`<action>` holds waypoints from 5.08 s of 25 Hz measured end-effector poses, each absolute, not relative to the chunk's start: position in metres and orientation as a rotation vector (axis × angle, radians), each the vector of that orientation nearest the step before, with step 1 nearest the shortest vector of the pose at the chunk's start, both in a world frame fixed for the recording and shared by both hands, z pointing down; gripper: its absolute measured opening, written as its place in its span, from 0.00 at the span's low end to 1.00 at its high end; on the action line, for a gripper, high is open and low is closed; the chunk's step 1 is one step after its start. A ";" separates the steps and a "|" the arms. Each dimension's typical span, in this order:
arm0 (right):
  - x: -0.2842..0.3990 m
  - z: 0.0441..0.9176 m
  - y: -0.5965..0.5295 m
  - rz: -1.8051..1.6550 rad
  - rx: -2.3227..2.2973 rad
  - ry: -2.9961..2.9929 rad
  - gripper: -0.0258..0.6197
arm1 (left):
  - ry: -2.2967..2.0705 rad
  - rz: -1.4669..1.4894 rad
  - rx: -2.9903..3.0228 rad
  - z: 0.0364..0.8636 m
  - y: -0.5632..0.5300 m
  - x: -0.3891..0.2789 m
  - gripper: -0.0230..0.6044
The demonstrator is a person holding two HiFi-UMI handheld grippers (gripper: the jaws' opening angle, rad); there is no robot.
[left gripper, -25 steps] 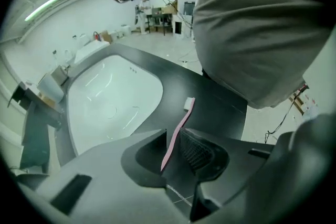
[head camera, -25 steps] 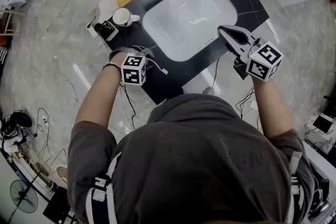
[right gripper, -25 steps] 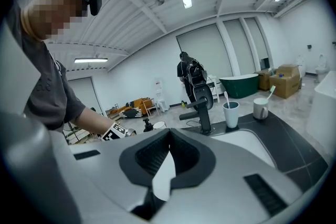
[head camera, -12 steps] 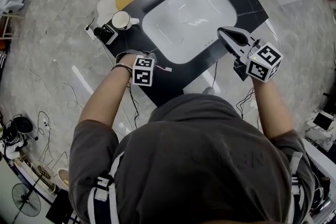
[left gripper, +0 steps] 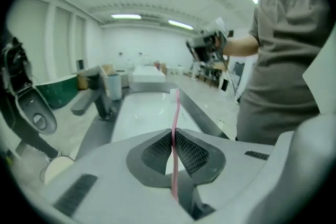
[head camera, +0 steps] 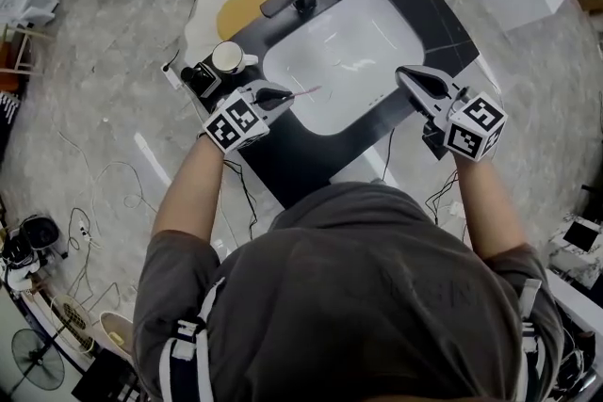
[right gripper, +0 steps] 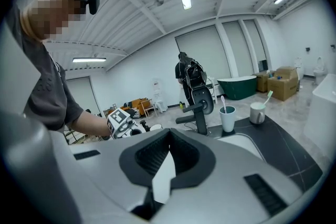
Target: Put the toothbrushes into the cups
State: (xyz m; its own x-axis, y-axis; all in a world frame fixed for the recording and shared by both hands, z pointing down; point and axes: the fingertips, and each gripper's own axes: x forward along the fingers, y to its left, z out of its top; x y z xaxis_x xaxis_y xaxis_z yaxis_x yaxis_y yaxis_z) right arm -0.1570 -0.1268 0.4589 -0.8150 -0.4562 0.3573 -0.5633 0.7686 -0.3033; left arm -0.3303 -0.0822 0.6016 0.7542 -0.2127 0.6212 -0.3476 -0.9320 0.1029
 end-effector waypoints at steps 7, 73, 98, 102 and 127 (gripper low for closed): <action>-0.160 0.454 -0.130 0.574 0.792 -2.697 0.03 | -1.220 0.209 2.607 0.515 -0.182 -0.417 0.08; 0.219 0.356 -0.007 0.250 1.582 -2.575 0.03 | -0.656 0.128 2.903 0.390 -0.044 0.003 0.05; 0.247 0.371 0.028 0.295 1.656 -2.510 0.03 | -0.608 0.097 2.834 0.394 -0.018 0.014 0.05; 0.243 0.373 0.027 0.286 1.646 -2.502 0.03 | -0.621 0.103 2.824 0.397 -0.018 0.010 0.05; 0.249 0.374 0.024 0.287 1.642 -2.479 0.03 | -0.595 0.129 2.821 0.400 -0.019 0.016 0.05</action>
